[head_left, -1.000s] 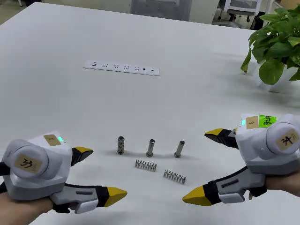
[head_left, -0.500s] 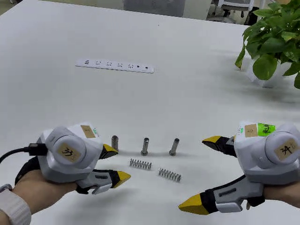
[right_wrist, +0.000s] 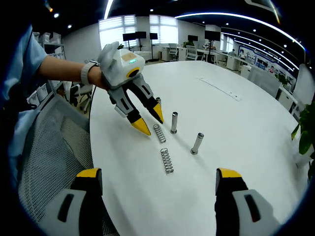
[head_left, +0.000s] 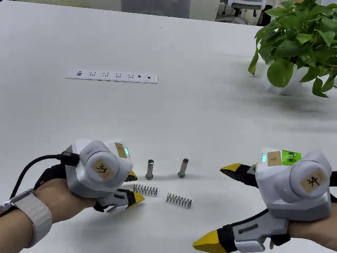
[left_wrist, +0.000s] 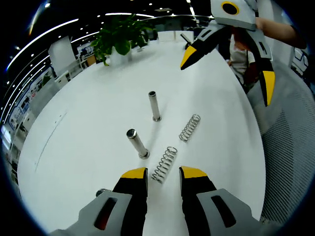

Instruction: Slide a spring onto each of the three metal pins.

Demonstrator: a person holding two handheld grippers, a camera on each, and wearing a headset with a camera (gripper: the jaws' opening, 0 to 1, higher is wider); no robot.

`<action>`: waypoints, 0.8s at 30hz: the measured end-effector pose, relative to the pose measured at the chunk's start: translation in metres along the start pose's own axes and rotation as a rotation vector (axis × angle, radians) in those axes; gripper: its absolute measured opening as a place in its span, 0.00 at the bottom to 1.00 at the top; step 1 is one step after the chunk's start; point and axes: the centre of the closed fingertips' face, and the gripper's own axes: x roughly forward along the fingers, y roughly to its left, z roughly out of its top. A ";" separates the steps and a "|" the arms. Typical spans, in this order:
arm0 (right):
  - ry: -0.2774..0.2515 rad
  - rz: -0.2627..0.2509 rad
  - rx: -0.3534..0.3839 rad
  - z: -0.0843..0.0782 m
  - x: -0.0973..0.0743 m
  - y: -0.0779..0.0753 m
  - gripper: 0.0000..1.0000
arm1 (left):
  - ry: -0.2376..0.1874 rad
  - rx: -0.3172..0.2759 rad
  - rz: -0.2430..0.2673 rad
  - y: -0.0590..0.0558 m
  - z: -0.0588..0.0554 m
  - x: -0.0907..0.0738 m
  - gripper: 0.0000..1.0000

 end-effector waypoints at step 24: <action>-0.008 -0.008 0.016 0.001 -0.003 0.010 0.96 | 0.086 -0.074 -0.023 0.001 -0.019 0.007 0.12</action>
